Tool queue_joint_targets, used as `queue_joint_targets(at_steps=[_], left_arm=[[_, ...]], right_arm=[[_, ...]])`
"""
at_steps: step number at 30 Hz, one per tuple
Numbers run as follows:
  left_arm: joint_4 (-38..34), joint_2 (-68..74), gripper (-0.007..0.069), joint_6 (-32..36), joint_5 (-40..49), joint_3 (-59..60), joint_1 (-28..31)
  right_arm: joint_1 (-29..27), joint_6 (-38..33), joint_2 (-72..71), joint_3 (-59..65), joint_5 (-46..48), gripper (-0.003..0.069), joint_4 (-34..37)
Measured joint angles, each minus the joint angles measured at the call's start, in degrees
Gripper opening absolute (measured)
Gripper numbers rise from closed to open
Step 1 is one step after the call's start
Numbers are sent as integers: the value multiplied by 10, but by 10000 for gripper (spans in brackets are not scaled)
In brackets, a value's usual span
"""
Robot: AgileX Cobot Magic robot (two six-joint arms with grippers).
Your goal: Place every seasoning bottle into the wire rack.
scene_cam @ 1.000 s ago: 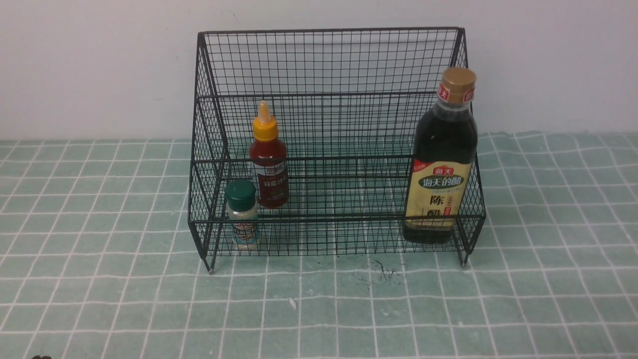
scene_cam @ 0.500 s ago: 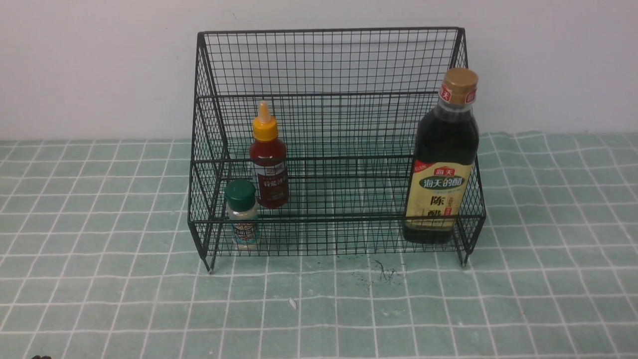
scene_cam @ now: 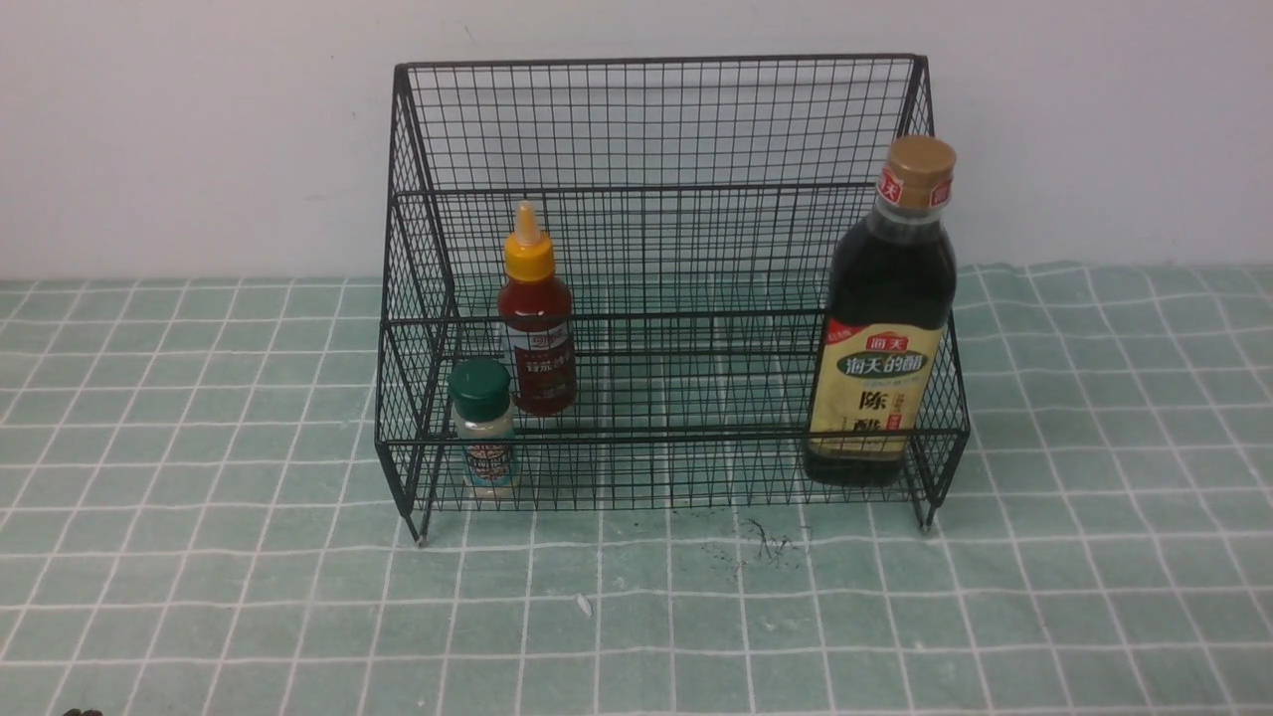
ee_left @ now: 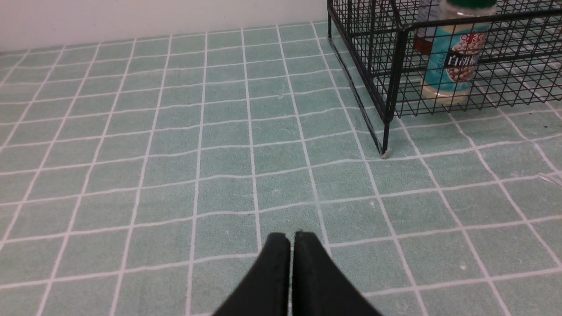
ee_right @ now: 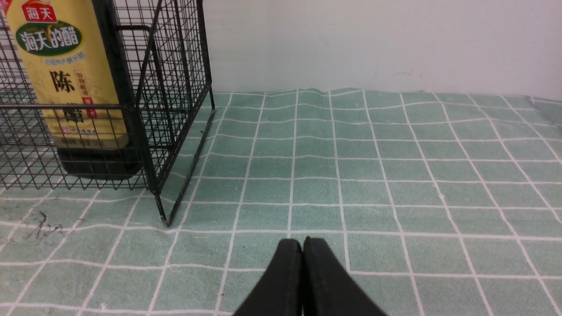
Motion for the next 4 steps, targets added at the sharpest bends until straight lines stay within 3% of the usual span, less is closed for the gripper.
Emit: queue_joint_targets(at_steps=[4], left_arm=[[0,0,-6,0,0,0,0]], right_arm=[[0,0,0,0,0,-13,0]])
